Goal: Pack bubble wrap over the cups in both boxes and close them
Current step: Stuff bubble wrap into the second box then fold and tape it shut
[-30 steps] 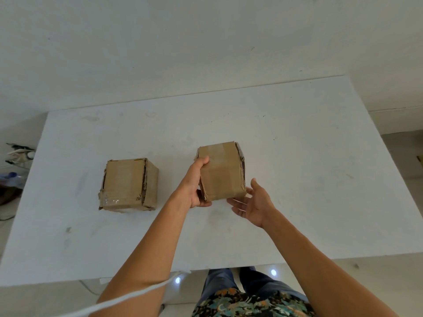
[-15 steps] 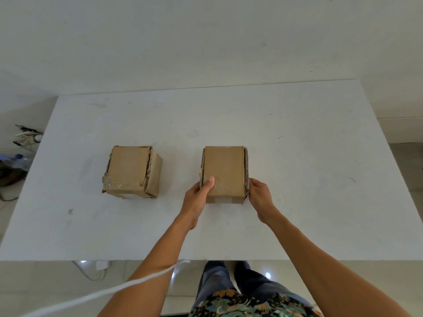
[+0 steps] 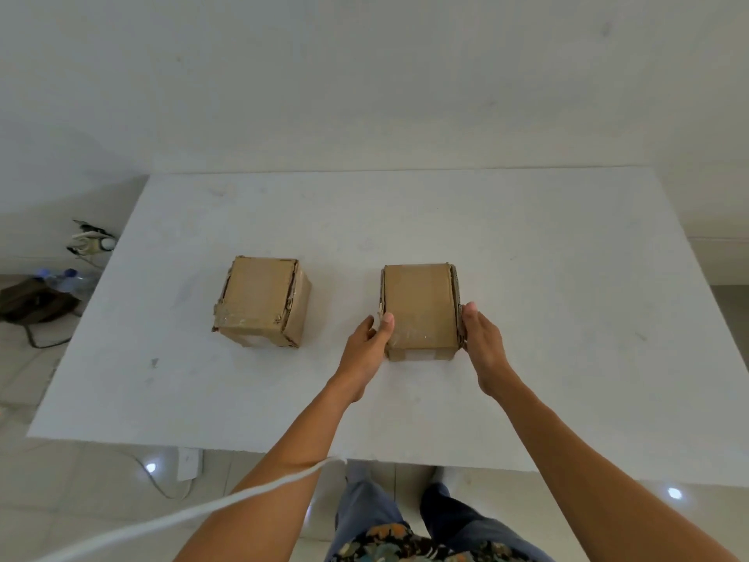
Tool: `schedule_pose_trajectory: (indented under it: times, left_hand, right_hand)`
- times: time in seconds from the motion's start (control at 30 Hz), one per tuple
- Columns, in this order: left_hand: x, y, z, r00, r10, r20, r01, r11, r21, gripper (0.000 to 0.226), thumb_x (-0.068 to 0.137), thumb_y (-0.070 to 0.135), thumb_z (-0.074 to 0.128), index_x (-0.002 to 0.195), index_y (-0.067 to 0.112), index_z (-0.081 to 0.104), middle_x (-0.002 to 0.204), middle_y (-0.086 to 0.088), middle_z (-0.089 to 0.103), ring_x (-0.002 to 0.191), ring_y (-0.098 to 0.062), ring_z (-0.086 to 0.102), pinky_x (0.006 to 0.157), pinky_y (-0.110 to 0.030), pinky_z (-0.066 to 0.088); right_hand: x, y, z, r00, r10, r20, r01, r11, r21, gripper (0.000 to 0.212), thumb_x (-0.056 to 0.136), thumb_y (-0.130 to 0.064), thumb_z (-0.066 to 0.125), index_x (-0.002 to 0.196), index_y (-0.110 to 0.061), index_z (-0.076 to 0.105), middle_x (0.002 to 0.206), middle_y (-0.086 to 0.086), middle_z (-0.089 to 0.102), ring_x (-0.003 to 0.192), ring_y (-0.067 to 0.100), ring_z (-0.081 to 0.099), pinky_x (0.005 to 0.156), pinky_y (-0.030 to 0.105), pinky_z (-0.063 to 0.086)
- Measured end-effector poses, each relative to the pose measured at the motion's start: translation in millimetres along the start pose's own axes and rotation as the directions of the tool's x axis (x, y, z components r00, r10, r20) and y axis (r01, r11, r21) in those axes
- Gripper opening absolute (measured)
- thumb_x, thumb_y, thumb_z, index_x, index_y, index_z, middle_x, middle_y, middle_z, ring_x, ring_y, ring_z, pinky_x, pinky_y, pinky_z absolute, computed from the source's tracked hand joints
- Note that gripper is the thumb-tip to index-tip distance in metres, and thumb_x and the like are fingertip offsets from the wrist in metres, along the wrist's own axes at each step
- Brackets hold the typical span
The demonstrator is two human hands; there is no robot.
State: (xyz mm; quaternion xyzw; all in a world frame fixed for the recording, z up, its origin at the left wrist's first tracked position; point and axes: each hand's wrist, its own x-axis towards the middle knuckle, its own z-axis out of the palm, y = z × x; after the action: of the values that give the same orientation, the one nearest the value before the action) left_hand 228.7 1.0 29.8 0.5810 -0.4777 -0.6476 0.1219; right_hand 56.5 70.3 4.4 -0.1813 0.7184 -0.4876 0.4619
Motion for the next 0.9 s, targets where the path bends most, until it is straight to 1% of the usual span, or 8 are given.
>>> schedule_pose_trajectory:
  times: [0.07,0.13,0.2,0.37,0.53,0.67,0.77,0.9]
  left_hand:
    - [0,2,-10,1.0,-0.007,-0.024,0.007,0.999,-0.036,0.111,0.062,0.083,0.05,0.152,0.023,0.026,0.154,-0.002,0.037,0.137,-0.024,0.04,0.112,-0.05,0.035]
    - [1,6,-23,1.0,-0.006,-0.019,0.005,0.998,-0.059,0.101,0.07,0.078,0.053,0.151,0.024,0.028,0.153,-0.001,0.037,0.135,-0.025,0.043,0.111,-0.049,0.037]
    - [4,8,-36,1.0,0.009,-0.001,-0.009,0.998,-0.059,0.081,0.085,0.065,0.053,0.15,0.023,0.031,0.151,0.0,0.041,0.131,-0.022,0.047,0.108,-0.044,0.041]
    - [6,14,-72,0.998,0.051,0.042,-0.048,0.997,-0.067,0.063,0.093,0.052,0.054,0.146,0.02,0.04,0.129,0.004,0.054,0.114,-0.016,0.055,0.096,-0.034,0.047]
    - [6,19,-100,0.99,0.089,0.107,-0.083,0.994,-0.065,0.059,0.094,0.047,0.055,0.144,0.02,0.043,0.138,0.0,0.053,0.111,-0.015,0.055,0.091,-0.032,0.045]
    - [4,27,-113,0.987,0.115,0.112,-0.11,0.993,-0.042,0.058,0.093,0.046,0.057,0.143,0.019,0.045,0.129,0.003,0.056,0.111,-0.016,0.056,0.091,-0.032,0.046]
    - [1,41,-120,0.983,0.156,0.1,-0.152,0.987,-0.041,0.053,0.091,0.043,0.061,0.138,0.019,0.051,0.124,0.007,0.059,0.11,-0.015,0.059,0.095,-0.035,0.049]
    - [-7,79,-132,0.961,0.271,0.056,-0.268,0.961,-0.066,0.046,0.089,0.04,0.065,0.13,0.022,0.055,0.122,0.006,0.063,0.108,-0.013,0.062,0.09,-0.032,0.051]
  right_hand:
    - [-6,-4,-1,0.996,-0.088,0.009,0.088,0.992,-0.09,0.045,0.092,-0.057,0.043,0.097,-0.015,0.06,0.09,-0.005,0.057,0.086,0.016,0.051,0.075,0.029,0.043]
    - [-13,-10,0,0.994,-0.089,0.07,0.1,0.979,-0.177,0.071,0.079,-0.068,0.055,0.135,-0.024,0.047,0.122,-0.008,0.057,0.109,0.015,0.056,0.09,0.033,0.049]
    - [-20,-12,6,0.991,-0.082,0.102,0.107,0.958,-0.268,0.093,0.07,-0.069,0.065,0.145,-0.029,0.029,0.128,-0.008,0.052,0.114,0.017,0.056,0.093,0.036,0.051]
    - [-29,-14,28,0.998,-0.066,-0.006,0.059,0.925,-0.374,0.094,0.08,-0.043,0.072,0.15,-0.026,0.013,0.138,0.005,0.046,0.112,0.023,0.05,0.086,0.031,0.045]
    - [-35,-12,37,0.995,-0.055,-0.083,0.021,0.93,-0.366,0.096,0.079,-0.045,0.072,0.151,-0.027,0.011,0.143,0.008,0.044,0.119,0.027,0.05,0.095,0.042,0.049]
    - [-40,-24,36,0.996,-0.039,-0.076,0.009,0.931,-0.366,0.109,0.071,-0.053,0.076,0.151,-0.027,0.008,0.146,0.007,0.041,0.124,0.027,0.049,0.097,0.042,0.048]
    - [-41,-46,41,0.984,-0.131,-0.122,0.066,0.9,-0.431,0.11,0.067,-0.061,0.073,0.151,-0.028,0.01,0.151,0.004,0.037,0.13,0.025,0.046,0.102,0.044,0.045]
    - [-41,-95,54,0.938,-0.34,-0.067,0.247,0.792,-0.559,0.096,0.075,-0.055,0.071,0.15,-0.025,0.019,0.156,-0.001,0.028,0.14,0.021,0.033,0.11,0.042,0.036]
